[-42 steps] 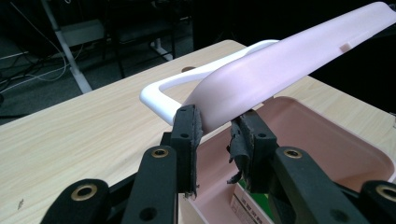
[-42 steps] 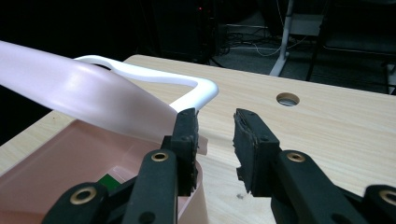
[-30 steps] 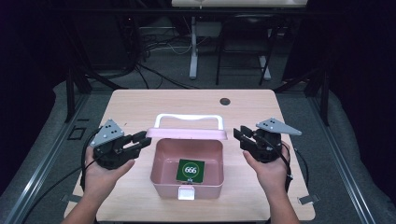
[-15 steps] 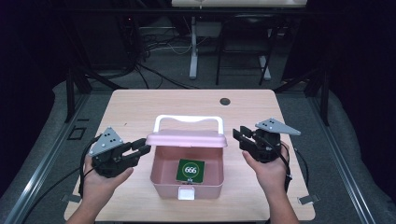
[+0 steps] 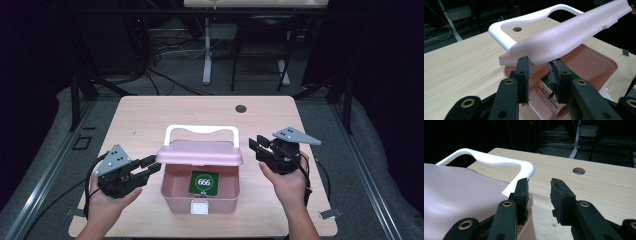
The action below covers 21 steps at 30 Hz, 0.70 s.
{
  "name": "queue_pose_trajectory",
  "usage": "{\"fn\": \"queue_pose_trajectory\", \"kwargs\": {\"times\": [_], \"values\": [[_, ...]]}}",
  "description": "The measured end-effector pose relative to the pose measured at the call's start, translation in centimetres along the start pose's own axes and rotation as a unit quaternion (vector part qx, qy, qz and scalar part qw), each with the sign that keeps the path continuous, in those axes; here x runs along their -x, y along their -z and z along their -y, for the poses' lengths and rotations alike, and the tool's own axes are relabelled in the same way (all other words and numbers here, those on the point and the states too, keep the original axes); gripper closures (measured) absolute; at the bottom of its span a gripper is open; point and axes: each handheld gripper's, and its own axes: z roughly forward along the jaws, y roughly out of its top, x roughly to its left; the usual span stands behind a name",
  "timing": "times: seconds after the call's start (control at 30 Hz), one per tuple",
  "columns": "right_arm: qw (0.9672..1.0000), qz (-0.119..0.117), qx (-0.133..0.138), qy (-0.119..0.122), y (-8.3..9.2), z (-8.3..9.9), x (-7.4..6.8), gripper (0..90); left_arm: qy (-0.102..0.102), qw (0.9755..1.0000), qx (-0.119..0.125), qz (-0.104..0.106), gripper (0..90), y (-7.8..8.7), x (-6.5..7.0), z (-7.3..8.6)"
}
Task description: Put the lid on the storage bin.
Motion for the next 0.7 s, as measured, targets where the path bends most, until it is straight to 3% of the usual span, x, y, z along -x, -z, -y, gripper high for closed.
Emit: {"fn": "queue_pose_trajectory", "kwargs": {"times": [0.7], "values": [[1.0,0.0,0.0,-0.001,-0.1,0.1,0.0,66.4,0.002,1.0,0.005,0.001,69.7,-0.1,0.6,2.2]]}}
